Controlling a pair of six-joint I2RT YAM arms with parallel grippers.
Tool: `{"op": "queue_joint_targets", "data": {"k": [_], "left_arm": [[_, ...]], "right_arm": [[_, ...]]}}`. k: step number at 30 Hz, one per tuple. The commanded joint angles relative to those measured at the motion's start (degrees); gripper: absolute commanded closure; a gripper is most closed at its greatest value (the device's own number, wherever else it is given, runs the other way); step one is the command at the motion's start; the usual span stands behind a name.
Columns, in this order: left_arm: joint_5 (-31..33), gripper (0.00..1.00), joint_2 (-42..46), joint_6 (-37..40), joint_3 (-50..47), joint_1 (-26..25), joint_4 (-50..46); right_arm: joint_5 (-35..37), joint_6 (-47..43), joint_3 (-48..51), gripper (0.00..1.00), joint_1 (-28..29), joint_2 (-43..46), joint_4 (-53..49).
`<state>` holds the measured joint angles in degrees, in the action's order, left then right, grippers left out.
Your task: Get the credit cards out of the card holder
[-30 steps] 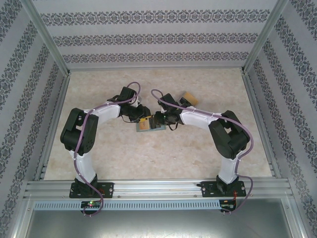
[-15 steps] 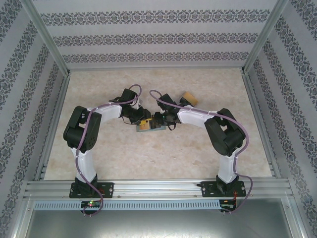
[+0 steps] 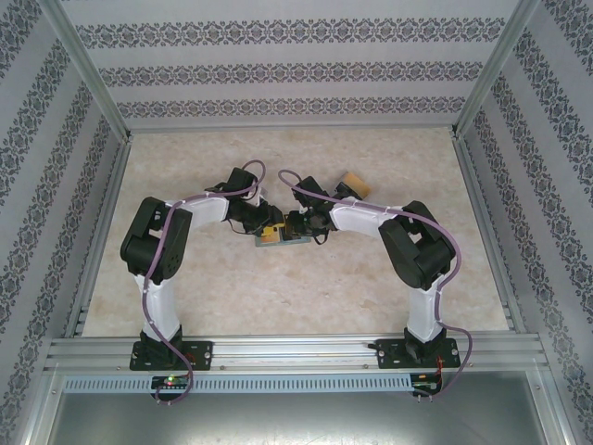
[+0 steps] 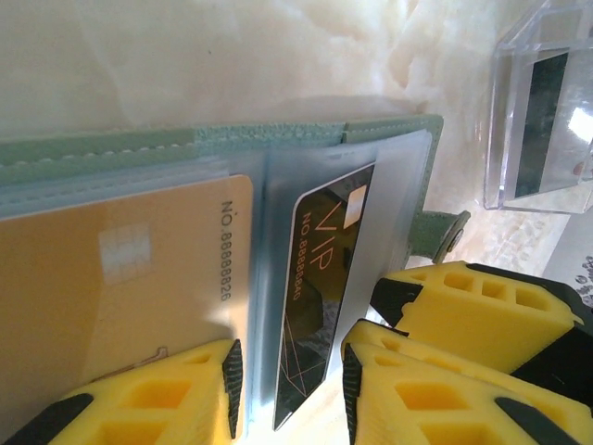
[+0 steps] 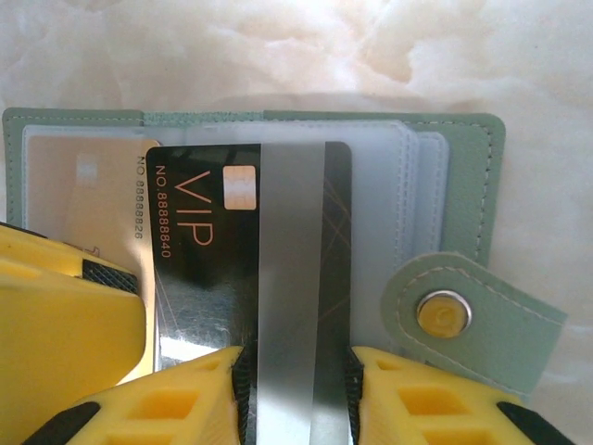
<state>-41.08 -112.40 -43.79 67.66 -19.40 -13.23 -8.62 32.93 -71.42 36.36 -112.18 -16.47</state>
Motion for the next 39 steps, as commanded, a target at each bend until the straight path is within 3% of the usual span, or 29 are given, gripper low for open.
{"op": "queue_joint_targets", "data": {"k": [1, 24, 39], "left_arm": [[-3.33, 0.64, -1.01, -1.05, -0.43, 0.18, 2.96], [-6.73, 0.73, -3.0, 0.06, 1.07, 0.11, 4.4], [-1.03, 0.93, -0.32, 5.69, 3.08, 0.38, -4.61]], "right_arm": [[-1.08, 0.99, 0.34, 0.65, -0.55, -1.51, -0.33], [-2.88, 1.65, 1.89, 0.71, -1.67, -0.76, 1.08], [-1.81, 2.32, 3.36, 0.71, -2.67, 0.46, 1.31]]}}
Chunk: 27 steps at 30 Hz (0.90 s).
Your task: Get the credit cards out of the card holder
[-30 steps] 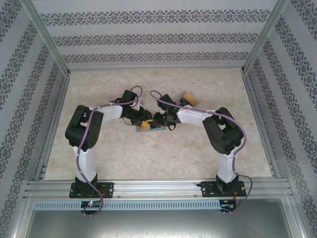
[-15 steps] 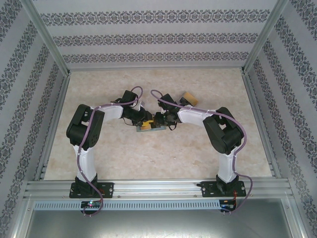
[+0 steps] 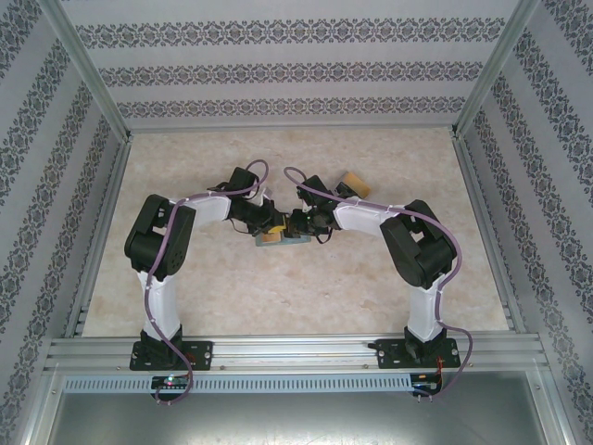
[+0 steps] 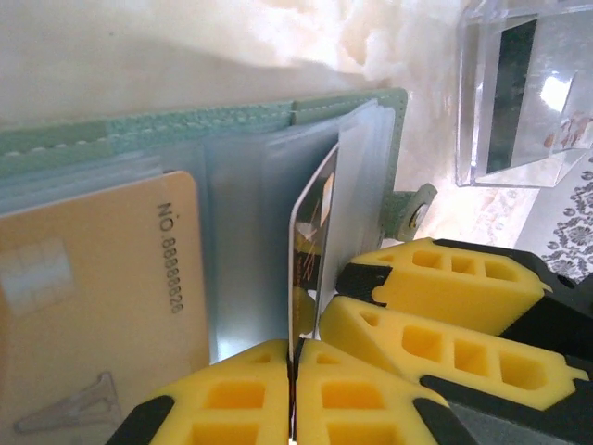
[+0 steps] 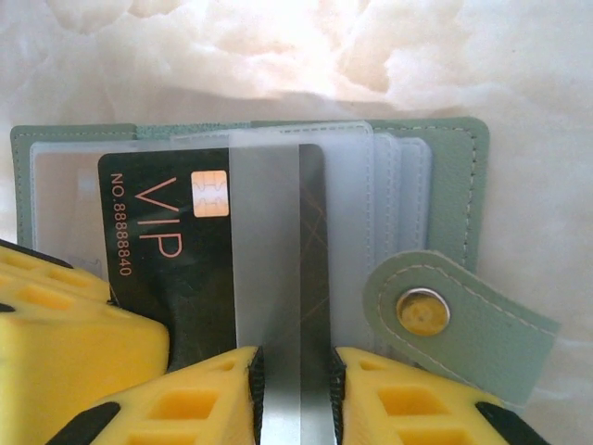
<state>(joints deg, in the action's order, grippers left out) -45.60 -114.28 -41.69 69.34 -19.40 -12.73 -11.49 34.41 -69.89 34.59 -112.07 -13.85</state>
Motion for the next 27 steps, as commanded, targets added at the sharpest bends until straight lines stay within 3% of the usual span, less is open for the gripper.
{"op": "queue_joint_targets", "data": {"k": [1, 9, 16, 21, 27], "left_arm": [[4.08, 0.94, 1.91, 4.39, 1.62, 0.41, -6.08], [9.17, 0.95, 6.19, 10.11, 2.14, 1.17, -14.06], [12.79, 0.95, 13.0, 9.74, 1.68, 2.08, -14.34], [13.29, 0.95, 17.62, 6.88, 0.6, 2.06, -9.55], [6.54, 0.95, 21.08, 4.64, -0.34, 2.15, -3.45]], "right_arm": [[1.17, 0.91, 1.93, 0.71, -0.99, 0.36, -1.28], [0.53, 1.27, 2.46, 0.71, -1.28, 0.62, -0.62], [-4.78, -2.85, 1.82, 0.65, -2.04, 4.3, 2.42], [-13.19, -3.03, 3.62, 0.51, -4.05, 10.46, 8.4], [-22.0, 0.04, 7.94, 0.34, -7.84, 16.97, 15.98]]}}
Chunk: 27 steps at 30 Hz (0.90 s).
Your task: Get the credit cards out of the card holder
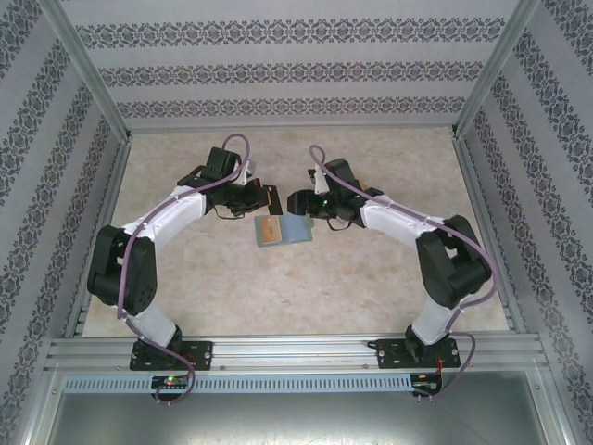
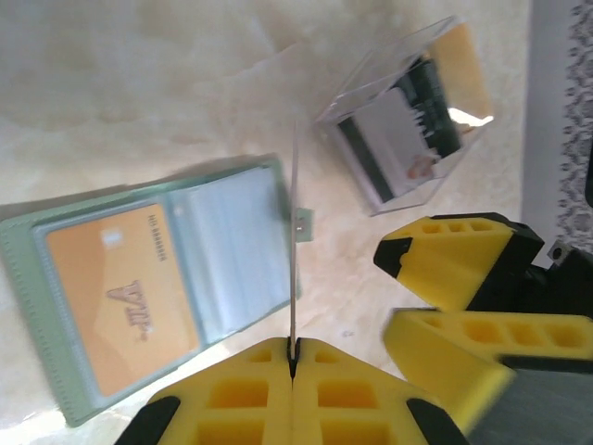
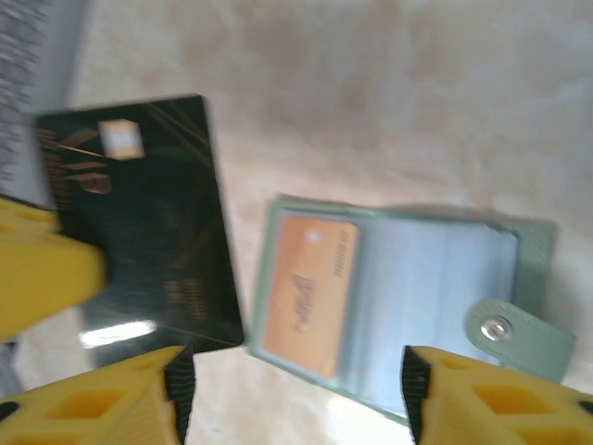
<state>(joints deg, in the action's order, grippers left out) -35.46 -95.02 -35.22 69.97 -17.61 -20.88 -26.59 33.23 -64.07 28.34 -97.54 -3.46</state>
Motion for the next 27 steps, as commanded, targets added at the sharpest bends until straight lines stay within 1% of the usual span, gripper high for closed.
{"op": "queue_joint_targets", "data": {"k": [1, 7, 10, 14, 19, 22, 27], "left_arm": [[-5.11, 0.95, 2.39, -2.48, -1.11, 0.31, 6.07], [-13.11, 0.95, 4.39, -7.84, -2.7, 0.36, 15.45], [-16.13, 0.95, 4.58, -11.23, -3.43, 0.45, 20.15], [-19.01, 0.95, 4.35, -15.3, -4.33, 0.73, 25.45], [-20.58, 0.96, 4.36, -17.95, -4.73, 0.99, 28.69], [-21.03, 0.96, 4.51, -18.8, -5.17, 1.55, 29.33], [-21.27, 0.96, 4.58, -19.77, -6.07, 2.43, 30.1]], "right_arm": [[-8.77, 2.35, 2.91, 0.32, -2.47, 3.08, 7.34], [-18.7, 11.48, 6.78, 0.28, -6.99, 3.89, 19.84], [-22.59, 14.13, 6.59, 0.28, -7.87, 3.74, 22.8], [-25.58, 16.79, 6.22, 0.28, -8.31, 4.02, 25.64], [-28.68, 22.46, 6.42, 0.34, -8.85, 3.16, 31.98], [-29.48, 25.78, 6.77, 0.4, -9.13, 2.72, 35.59], [-30.14, 27.6, 6.79, 0.52, -9.26, 2.49, 37.57]]}}
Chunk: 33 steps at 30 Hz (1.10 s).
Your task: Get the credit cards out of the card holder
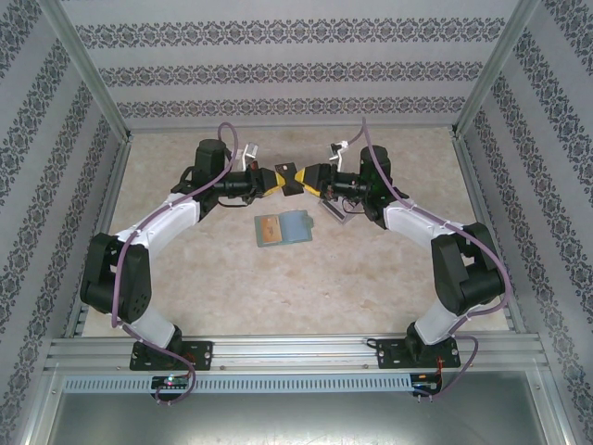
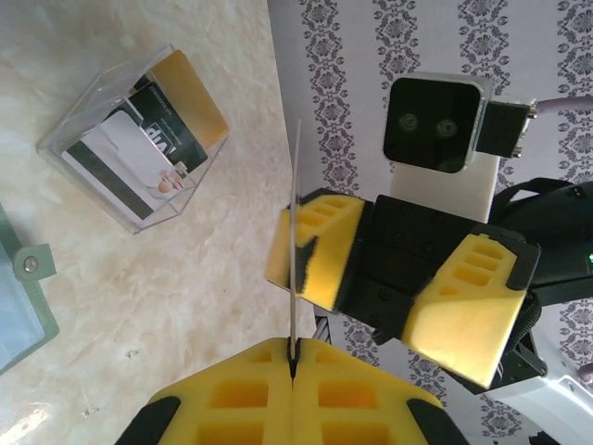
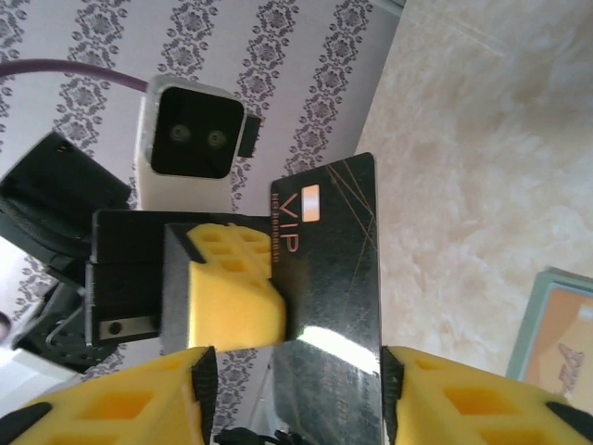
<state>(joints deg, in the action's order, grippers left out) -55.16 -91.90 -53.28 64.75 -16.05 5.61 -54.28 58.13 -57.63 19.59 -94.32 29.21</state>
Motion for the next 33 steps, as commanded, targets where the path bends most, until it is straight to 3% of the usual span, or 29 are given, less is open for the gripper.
{"op": "queue_joint_targets", "data": {"k": [1, 13, 28, 31, 33], "left_arm": [[-1.58, 0.96, 1.46, -1.81, -0.94, 0.92, 3.62], [-2.06, 0.97, 1.37, -2.22, -0.75, 0.91, 4.18], [-1.67, 0.89, 1.44, -1.88, -0.5, 0.92, 3.28], [-1.04, 0.85, 1.57, -1.19, -0.29, 1.0, 1.68], [0.23, 0.73, 1.75, -0.52, 0.08, 1.19, -0.84]], "right_arm": [[-2.64, 2.93, 0.33, 0.54, -0.52, -0.69, 5.21], [-3.55, 4.52, -0.63, 0.68, 0.26, -2.79, 6.47], [-3.82, 4.67, -1.5, 0.86, 0.36, -3.15, 7.17], [-3.99, 3.55, -1.59, 0.94, 0.45, -3.07, 7.01], [-3.28, 2.13, -1.48, 1.0, 0.4, -2.75, 6.11]]}}
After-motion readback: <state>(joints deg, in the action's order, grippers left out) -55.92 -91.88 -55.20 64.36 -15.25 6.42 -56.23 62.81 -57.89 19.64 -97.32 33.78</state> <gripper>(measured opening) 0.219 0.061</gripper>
